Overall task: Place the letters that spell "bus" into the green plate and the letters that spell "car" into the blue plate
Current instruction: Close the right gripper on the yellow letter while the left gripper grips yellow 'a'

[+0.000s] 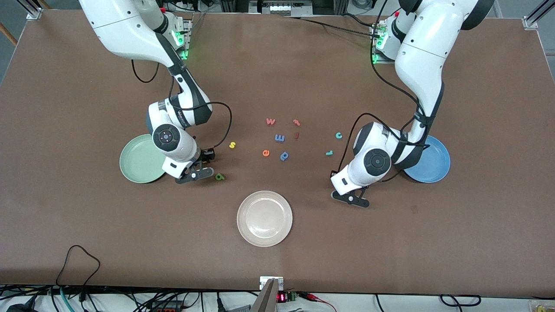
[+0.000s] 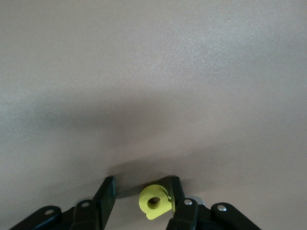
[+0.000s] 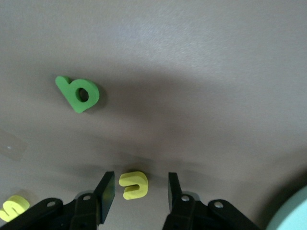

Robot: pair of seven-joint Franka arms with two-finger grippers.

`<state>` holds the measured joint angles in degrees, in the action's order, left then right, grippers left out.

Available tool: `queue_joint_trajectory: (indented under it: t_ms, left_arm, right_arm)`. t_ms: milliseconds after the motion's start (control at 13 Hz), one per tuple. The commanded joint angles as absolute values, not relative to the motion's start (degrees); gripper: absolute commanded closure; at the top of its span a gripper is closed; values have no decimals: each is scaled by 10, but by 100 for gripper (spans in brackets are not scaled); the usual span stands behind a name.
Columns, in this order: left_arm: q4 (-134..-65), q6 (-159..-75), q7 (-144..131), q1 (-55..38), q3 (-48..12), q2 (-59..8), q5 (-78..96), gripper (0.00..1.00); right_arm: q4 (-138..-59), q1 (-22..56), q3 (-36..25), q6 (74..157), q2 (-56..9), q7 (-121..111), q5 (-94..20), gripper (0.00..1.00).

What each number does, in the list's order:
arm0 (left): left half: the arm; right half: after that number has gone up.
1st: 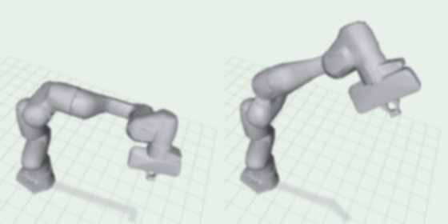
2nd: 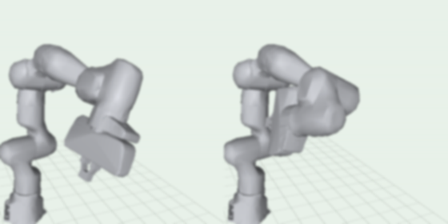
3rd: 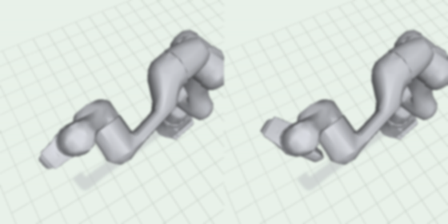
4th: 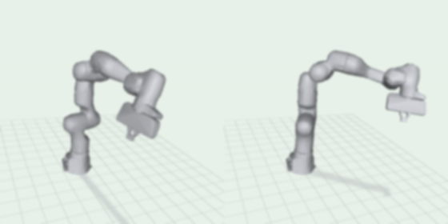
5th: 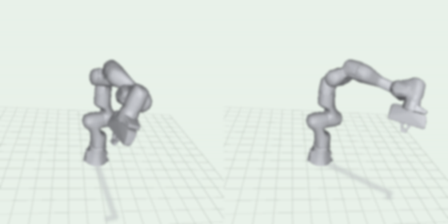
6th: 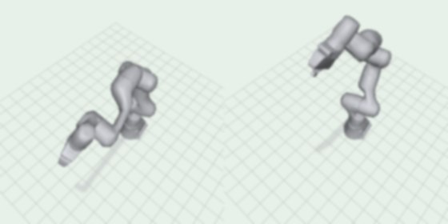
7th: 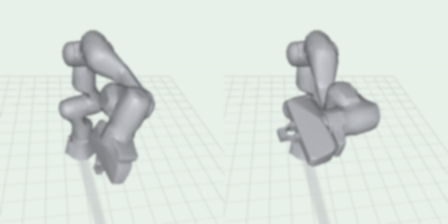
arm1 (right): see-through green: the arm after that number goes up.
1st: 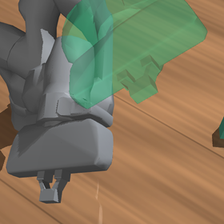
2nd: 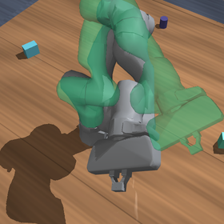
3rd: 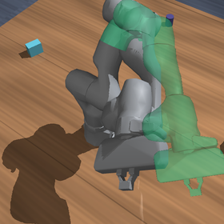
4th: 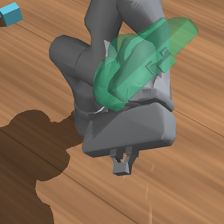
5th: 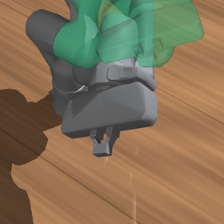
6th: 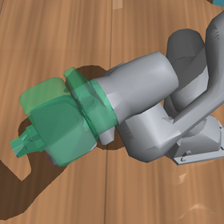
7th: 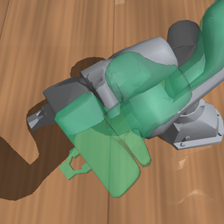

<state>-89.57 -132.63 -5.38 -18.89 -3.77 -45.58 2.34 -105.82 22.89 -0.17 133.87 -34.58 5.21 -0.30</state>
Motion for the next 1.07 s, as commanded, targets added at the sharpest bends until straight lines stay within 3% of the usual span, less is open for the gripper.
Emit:
queue_joint_trajectory:
  t_ms: [0, 996]
  left_arm:
    - [-911, -1322, -65, -200, -36, -451, 18, 48]
    - [-927, -1322, -85, -207, -32, -449, 15, 52]
  right_arm:
    - [-1063, 242, -2, 1352, -351, 43, 0, 47]
    - [-1083, 238, -7, 1347, -346, 18, 1, 47]
